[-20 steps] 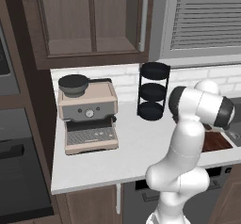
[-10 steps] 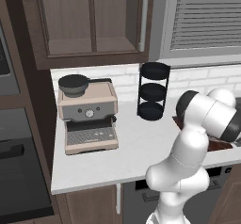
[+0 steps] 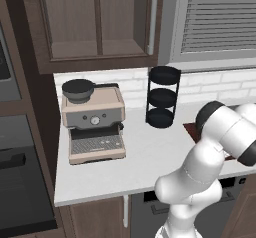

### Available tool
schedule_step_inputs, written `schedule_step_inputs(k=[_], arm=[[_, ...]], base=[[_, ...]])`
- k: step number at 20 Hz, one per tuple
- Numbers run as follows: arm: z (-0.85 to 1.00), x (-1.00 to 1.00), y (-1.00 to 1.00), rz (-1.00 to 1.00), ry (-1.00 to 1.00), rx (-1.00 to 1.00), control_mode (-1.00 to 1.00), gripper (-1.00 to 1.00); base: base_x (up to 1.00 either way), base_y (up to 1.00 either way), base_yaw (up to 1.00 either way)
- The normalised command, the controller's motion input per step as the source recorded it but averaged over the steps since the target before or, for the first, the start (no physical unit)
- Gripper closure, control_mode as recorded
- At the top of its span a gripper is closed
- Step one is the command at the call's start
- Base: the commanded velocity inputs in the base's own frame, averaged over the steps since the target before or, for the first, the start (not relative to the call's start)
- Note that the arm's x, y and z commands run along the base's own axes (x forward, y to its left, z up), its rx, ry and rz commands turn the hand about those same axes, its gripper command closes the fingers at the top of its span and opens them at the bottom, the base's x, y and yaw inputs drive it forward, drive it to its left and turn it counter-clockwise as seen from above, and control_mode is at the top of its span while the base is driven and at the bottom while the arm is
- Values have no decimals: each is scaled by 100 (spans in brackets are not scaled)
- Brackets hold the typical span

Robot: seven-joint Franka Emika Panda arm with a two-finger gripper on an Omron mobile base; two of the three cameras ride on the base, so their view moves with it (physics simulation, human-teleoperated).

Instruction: Pick up the sponge from the counter and clean the cutting board by briefly scrubbing or pressing down on the cutting board. Once finished, release the sponge.

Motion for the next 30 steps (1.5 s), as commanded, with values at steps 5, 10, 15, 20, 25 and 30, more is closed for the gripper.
schedule_step_inputs(k=[5, 10, 15, 20, 25, 30], arm=[[-7, -12, -43, 0, 0, 0, -100, 100], [-2, 23, -11, -5, 0, 0, -100, 100], [-20, 52, 0, -2, 0, -2, -100, 100], [-30, 60, 0, 0, 0, -4, -100, 100], [-24, 64, 0, 0, 0, -3, -100, 100], [-8, 55, 0, -1, -1, -5, -100, 100]], base=[[0, 0, 0], [0, 0, 0], [0, 0, 0], [0, 0, 0], [0, 0, 0], [0, 0, 0]])
